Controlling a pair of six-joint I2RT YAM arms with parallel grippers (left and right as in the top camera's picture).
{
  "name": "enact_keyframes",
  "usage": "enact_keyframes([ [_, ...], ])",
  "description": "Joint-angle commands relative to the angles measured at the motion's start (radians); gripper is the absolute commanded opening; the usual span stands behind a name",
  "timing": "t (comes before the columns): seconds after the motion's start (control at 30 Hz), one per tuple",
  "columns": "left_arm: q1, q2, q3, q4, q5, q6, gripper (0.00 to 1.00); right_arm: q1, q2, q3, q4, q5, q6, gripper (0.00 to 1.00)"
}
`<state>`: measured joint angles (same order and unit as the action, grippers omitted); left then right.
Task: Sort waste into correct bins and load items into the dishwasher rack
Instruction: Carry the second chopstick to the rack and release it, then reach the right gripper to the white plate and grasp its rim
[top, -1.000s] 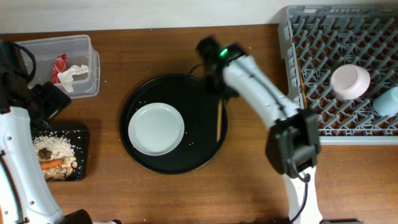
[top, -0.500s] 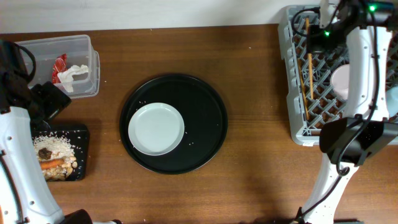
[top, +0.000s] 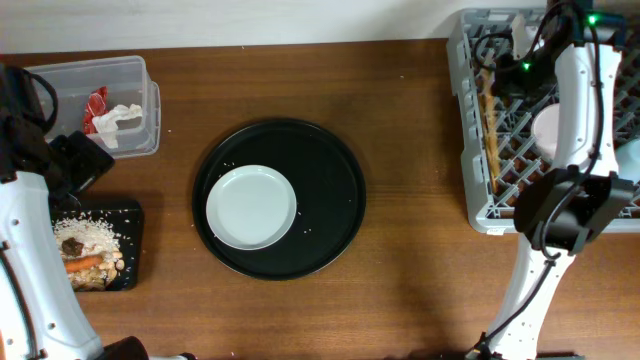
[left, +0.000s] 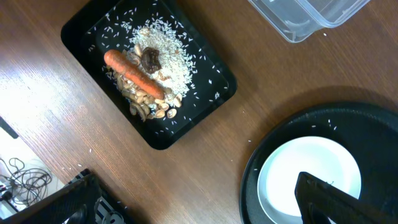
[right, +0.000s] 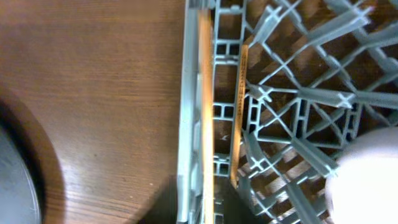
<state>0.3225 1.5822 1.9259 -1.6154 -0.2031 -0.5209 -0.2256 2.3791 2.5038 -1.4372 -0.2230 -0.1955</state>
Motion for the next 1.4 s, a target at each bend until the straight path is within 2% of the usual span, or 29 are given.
enact_keyframes([
  [0.0,0.008,0.005,-0.003,-0.002,-0.014,-0.009,0.99,0.008,0.016,0.0,-0.003,-0.005,0.003,0.53],
  [0.07,0.008,0.005,-0.003,-0.002,-0.014,-0.009,0.99,0.01,0.015,0.0,-0.003,-0.006,0.047,0.59],
  [0.23,0.008,0.005,-0.003,-0.002,-0.014,-0.009,0.99,0.039,-0.042,0.009,-0.016,-0.109,0.114,0.61],
  [0.33,0.008,0.005,-0.003,-0.002,-0.014,-0.009,0.99,0.105,-0.096,0.012,-0.069,-0.14,0.149,0.61],
  [0.57,0.008,0.005,-0.003,-0.002,-0.014,-0.009,0.99,0.433,-0.114,0.01,-0.122,-0.14,0.222,0.63],
  [0.63,0.008,0.005,-0.003,-0.002,-0.014,-0.009,0.99,0.533,-0.099,0.007,-0.106,-0.106,0.283,0.68],
  [0.73,0.008,0.005,-0.003,-0.002,-0.014,-0.009,0.99,0.697,-0.062,-0.011,-0.076,0.046,0.451,0.71],
  [0.83,0.008,0.005,-0.003,-0.002,-0.014,-0.009,0.99,0.813,-0.03,-0.049,-0.041,0.134,0.531,0.72],
  [0.97,0.008,0.005,-0.003,-0.002,-0.014,-0.009,0.99,0.945,0.009,-0.156,0.066,0.285,0.687,0.72],
  [1.17,0.008,0.005,-0.003,-0.002,-0.014,-0.009,0.99,0.98,0.012,-0.351,0.251,0.288,0.687,0.7],
  [1.37,0.008,0.005,-0.003,-0.002,-0.014,-0.009,0.99,0.956,0.013,-0.47,0.331,0.273,0.687,0.54],
])
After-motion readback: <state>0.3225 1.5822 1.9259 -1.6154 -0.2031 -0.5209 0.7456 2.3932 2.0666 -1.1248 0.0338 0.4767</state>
